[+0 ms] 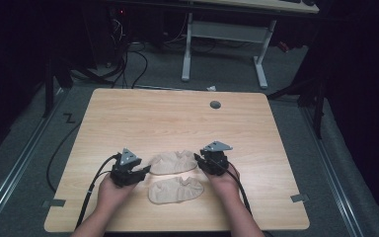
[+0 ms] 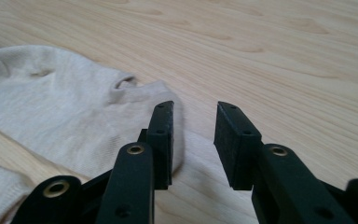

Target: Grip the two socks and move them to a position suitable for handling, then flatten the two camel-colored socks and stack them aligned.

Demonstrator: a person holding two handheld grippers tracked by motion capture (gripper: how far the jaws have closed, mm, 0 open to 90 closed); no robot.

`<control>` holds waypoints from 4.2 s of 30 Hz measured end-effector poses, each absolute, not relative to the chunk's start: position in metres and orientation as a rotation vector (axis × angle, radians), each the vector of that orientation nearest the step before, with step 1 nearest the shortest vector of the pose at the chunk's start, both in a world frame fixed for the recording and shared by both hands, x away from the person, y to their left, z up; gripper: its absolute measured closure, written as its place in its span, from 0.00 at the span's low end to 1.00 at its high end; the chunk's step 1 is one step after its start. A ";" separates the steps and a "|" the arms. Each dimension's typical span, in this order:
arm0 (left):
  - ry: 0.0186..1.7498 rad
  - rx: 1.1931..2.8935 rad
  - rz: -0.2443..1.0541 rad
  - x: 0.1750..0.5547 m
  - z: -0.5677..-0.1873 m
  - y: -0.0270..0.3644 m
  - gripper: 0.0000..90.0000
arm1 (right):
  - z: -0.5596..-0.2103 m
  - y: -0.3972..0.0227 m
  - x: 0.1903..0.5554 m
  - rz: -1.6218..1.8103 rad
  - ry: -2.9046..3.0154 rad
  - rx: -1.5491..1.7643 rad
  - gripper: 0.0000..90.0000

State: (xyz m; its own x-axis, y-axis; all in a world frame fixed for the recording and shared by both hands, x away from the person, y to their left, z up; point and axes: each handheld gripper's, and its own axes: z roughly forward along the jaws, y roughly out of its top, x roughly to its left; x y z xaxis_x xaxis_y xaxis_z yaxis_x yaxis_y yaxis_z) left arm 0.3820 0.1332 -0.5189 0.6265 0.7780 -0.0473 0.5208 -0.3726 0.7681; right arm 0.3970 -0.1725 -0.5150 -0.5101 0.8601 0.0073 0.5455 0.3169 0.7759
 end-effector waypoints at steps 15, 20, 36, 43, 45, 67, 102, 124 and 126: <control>1.008 2.082 0.404 0.390 -0.532 0.115 0.96 | -0.529 -0.159 0.399 1.001 2.281 1.245 0.95; 0.971 2.034 0.419 0.384 -0.521 0.118 0.97 | -0.521 -0.158 0.394 1.000 2.244 1.199 0.95; 0.879 2.033 0.401 0.336 -0.489 0.127 0.97 | -0.490 -0.163 0.340 1.056 2.204 1.020 0.95; 0.847 2.102 0.349 0.315 -0.495 0.118 0.97 | -0.491 -0.169 0.317 1.057 2.234 0.990 0.95; 0.835 2.128 0.329 0.306 -0.497 0.117 0.97 | -0.494 -0.174 0.307 1.054 2.255 0.989 0.95; 0.926 2.172 0.308 0.316 -0.524 0.113 0.96 | -0.522 -0.166 0.305 0.919 2.370 1.020 0.94; 0.959 2.022 0.480 0.337 -0.492 0.166 0.55 | -0.501 -0.215 0.321 1.089 2.079 1.150 0.66; 1.075 2.070 0.476 0.356 -0.512 0.201 0.49 | -0.519 -0.281 0.342 0.990 1.899 1.398 0.59; 1.085 2.071 0.468 0.357 -0.512 0.203 0.49 | -0.520 -0.277 0.342 0.978 1.910 1.386 0.59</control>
State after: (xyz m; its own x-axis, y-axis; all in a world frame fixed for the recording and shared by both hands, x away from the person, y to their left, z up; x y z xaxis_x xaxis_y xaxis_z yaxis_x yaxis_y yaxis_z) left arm 0.3572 0.2029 -0.5119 0.5761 0.8172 -0.0185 0.5477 -0.3691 0.7508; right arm 0.3422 -0.2769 -0.5198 -0.2928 0.9556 -0.0333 0.5315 0.1916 0.8251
